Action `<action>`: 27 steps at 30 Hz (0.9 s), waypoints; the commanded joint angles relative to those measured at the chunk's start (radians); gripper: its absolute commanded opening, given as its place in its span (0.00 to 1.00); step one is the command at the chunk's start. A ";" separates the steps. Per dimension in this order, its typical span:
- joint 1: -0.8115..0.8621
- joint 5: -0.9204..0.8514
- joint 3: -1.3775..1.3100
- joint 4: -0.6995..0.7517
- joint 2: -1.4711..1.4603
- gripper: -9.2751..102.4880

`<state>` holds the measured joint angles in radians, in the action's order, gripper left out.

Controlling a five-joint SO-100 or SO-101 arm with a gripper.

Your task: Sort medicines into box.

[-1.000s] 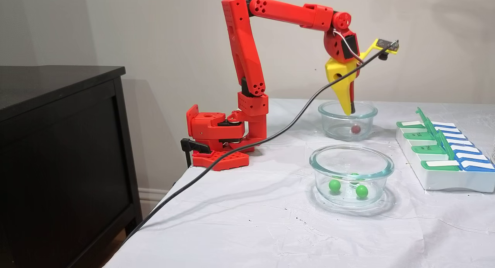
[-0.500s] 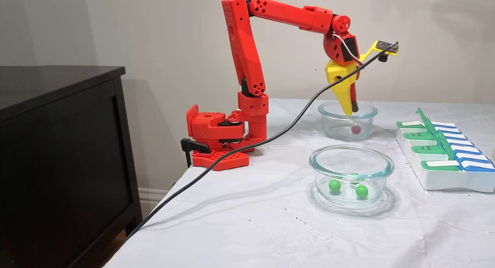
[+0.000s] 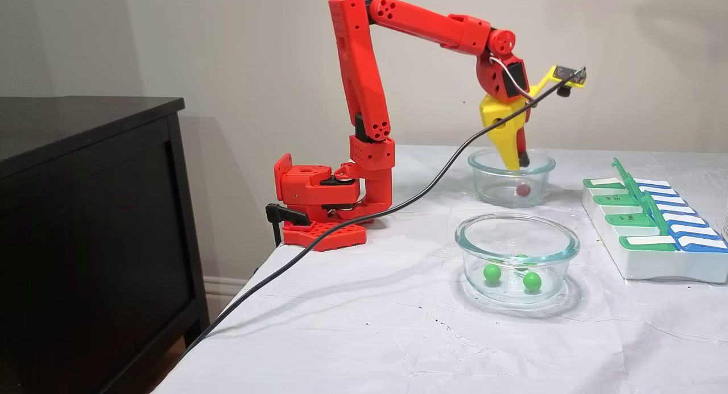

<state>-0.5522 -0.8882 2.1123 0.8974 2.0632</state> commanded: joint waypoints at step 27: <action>-0.018 -0.054 -0.003 -0.087 -0.101 0.26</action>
<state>-0.5538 -0.9173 2.1154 0.8299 1.9512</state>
